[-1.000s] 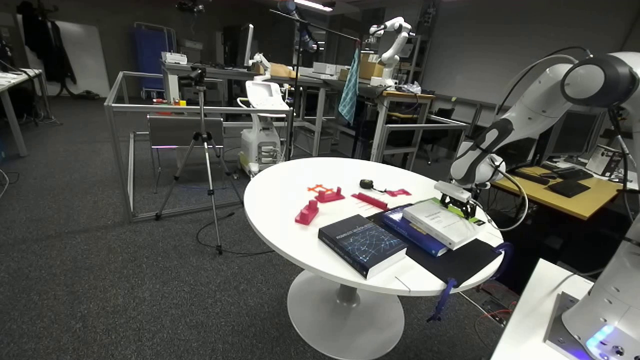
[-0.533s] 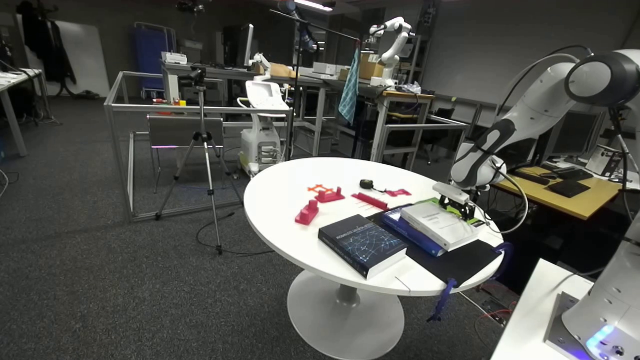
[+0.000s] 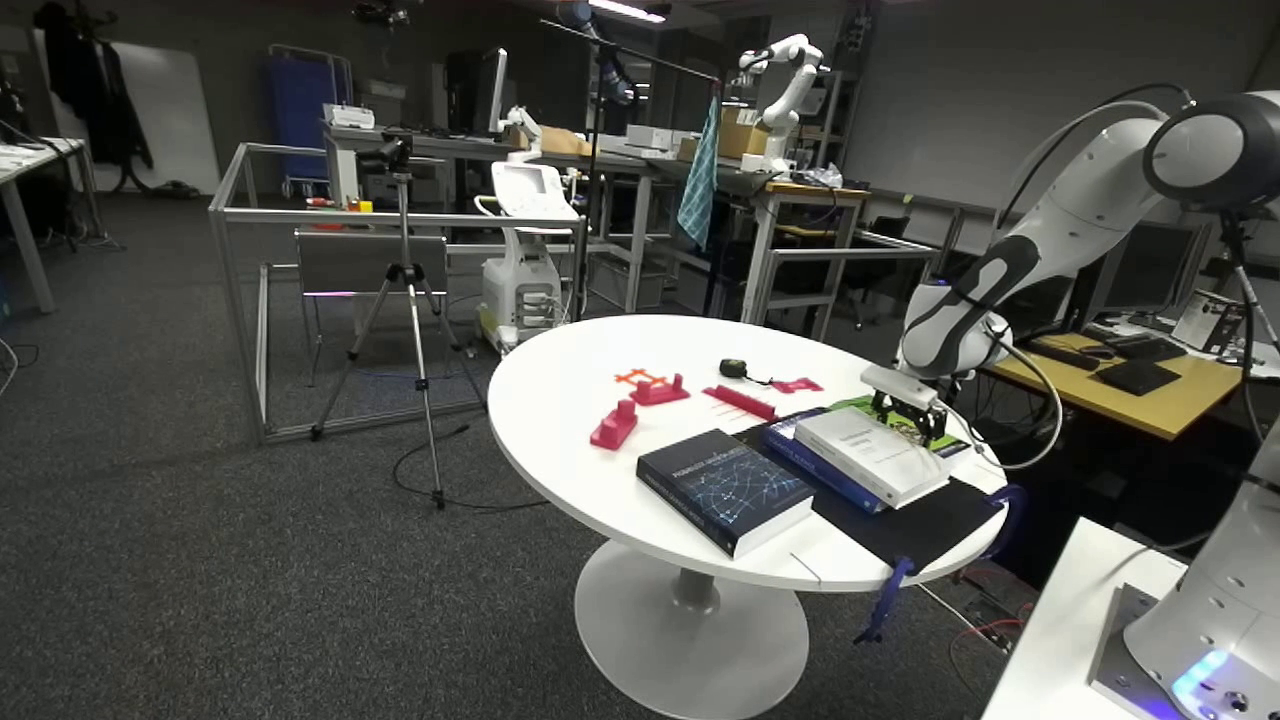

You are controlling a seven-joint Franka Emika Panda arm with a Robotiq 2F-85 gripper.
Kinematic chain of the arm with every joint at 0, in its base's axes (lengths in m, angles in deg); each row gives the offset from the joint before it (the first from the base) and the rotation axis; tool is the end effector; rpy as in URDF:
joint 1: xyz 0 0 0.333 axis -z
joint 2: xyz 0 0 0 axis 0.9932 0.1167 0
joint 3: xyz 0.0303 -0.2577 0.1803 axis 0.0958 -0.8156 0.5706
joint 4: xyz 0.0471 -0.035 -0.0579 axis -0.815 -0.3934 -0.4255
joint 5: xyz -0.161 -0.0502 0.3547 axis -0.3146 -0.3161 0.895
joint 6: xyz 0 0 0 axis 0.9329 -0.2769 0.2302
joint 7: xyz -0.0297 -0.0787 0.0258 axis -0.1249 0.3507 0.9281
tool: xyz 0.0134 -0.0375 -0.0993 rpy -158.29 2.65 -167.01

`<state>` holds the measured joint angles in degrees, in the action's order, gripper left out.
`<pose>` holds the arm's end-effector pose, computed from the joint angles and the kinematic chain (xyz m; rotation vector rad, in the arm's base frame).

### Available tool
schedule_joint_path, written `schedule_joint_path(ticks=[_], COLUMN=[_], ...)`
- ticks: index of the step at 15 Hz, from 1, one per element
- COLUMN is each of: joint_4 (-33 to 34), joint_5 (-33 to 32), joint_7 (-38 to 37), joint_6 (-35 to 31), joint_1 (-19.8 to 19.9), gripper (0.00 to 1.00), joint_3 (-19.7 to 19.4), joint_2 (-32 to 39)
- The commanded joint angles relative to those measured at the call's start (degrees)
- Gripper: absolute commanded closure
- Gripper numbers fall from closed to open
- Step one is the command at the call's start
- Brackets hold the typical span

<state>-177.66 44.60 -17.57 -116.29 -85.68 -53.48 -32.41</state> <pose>0.4749 -0.1842 0.1740 1.9982 -2.2846 0.1069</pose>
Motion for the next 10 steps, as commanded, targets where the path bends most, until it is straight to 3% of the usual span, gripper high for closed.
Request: schedule_joint_path(ticks=[1, 10], joint_4=[-1.81, -1.22], joint_5=[-3.3, -4.27], joint_7=[-1.3, 0.15], joint_6=[0.98, 2.03], joint_1=[-0.95, -0.12], gripper=[0.0, 0.0], joint_3=[-0.59, 0.75], joint_2=[-2.88, -2.75])
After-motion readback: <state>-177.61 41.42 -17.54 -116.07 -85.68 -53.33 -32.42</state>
